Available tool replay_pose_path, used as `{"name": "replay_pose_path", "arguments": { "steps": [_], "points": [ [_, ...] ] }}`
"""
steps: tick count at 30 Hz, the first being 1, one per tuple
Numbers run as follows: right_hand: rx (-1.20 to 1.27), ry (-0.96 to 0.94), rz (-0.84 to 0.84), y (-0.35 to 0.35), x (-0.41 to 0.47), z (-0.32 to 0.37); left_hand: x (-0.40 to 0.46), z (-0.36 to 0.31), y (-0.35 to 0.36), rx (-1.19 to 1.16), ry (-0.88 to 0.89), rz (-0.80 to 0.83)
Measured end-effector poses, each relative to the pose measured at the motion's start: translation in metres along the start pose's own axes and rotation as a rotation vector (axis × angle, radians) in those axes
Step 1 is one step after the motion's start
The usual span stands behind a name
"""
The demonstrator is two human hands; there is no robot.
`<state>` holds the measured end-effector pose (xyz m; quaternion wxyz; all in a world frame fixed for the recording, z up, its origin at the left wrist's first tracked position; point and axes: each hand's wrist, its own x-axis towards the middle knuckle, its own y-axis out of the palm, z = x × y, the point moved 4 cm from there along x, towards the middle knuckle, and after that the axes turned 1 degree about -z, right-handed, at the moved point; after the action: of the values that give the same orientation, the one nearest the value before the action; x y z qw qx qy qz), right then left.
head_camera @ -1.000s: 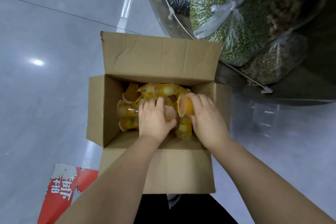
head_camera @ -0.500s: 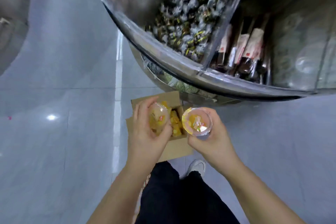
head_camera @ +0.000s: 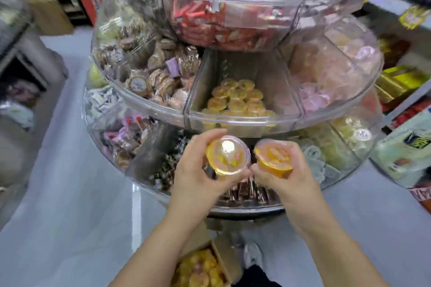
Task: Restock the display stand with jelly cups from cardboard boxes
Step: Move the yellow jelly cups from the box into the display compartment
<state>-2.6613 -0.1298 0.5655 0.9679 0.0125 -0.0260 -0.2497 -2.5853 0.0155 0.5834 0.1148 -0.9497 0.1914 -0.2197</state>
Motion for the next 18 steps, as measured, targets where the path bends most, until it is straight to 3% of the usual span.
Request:
{"name": "replay_pose_path", "arguments": {
  "steps": [7, 12, 15, 18],
  "points": [
    [-0.108, -0.120, 0.085, -0.037, 0.106, 0.033, 0.091, 0.009, 0.038, -0.131, -0.095, -0.076],
    [-0.213, -0.014, 0.107, -0.042, 0.183, 0.027, 0.157, 0.048, 0.063, -0.267, -0.413, -0.168],
    [-0.220, 0.115, 0.194, -0.026, 0.215, 0.004, 0.182, 0.081, 0.078, -0.309, -0.633, -0.109],
    [-0.331, 0.121, 0.143, -0.014, 0.243, -0.017, 0.201, 0.101, 0.089, -0.293, -0.618, -0.030]
  ]
}}
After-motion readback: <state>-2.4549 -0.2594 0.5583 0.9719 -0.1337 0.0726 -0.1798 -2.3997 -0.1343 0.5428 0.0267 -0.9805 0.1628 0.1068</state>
